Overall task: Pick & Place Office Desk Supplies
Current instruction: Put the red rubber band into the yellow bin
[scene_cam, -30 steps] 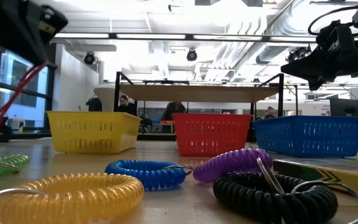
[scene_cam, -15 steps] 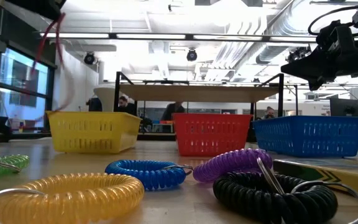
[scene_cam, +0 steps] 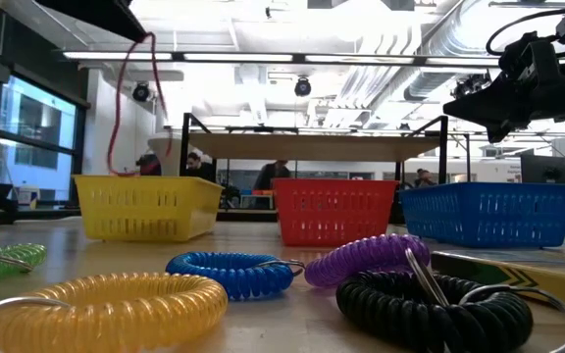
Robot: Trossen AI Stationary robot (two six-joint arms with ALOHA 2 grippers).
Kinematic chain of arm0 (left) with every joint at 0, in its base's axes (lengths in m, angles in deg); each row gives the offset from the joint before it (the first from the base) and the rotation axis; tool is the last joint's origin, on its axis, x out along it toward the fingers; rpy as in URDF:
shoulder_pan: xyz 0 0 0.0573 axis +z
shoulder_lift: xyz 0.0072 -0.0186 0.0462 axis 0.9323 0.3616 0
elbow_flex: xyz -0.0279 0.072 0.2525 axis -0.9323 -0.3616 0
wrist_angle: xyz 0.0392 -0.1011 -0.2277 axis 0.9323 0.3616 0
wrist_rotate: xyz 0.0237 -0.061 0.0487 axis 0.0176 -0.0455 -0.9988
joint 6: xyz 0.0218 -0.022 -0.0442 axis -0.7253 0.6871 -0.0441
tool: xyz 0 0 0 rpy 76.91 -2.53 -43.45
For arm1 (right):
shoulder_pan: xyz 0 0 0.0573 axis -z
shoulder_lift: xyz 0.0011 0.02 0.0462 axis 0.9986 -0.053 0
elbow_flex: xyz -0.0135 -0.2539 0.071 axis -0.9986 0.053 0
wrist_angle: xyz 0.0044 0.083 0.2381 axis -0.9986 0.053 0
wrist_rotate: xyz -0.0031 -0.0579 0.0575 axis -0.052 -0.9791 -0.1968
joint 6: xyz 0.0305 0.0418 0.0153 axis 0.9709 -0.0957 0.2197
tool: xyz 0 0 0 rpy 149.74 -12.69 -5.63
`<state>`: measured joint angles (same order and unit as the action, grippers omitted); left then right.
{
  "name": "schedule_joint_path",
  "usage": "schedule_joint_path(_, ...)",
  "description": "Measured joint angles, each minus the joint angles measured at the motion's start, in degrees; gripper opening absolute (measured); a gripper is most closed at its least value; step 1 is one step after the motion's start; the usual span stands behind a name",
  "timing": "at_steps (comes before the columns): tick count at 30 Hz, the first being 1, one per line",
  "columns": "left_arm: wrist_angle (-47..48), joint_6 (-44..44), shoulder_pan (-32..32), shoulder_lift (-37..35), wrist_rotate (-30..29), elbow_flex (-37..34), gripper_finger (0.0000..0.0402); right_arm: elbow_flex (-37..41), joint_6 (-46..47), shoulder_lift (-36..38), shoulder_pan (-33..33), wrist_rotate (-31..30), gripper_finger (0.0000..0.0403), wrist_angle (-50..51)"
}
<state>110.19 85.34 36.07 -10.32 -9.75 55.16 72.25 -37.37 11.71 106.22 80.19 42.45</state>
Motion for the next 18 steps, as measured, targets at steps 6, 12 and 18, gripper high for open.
schedule_joint_path(6, 0.01, -1.27, 2.70, 0.00, 0.66, -0.01, 0.0000, 0.01, 0.01, 0.01, 0.00, 0.00, 0.0002, -0.01)
schedule_joint_path(12, -0.08, -3.30, 4.37, 0.00, 0.83, -0.01, 0.0000, 0.00, -0.01, 0.00, -0.01, 0.00, 0.0002, -0.01)
schedule_joint_path(18, -0.19, -5.13, 6.56, 0.00, 0.83, 0.00, 0.0000, 0.00, 0.00, 0.00, -0.01, 0.00, 0.0002, -0.01)
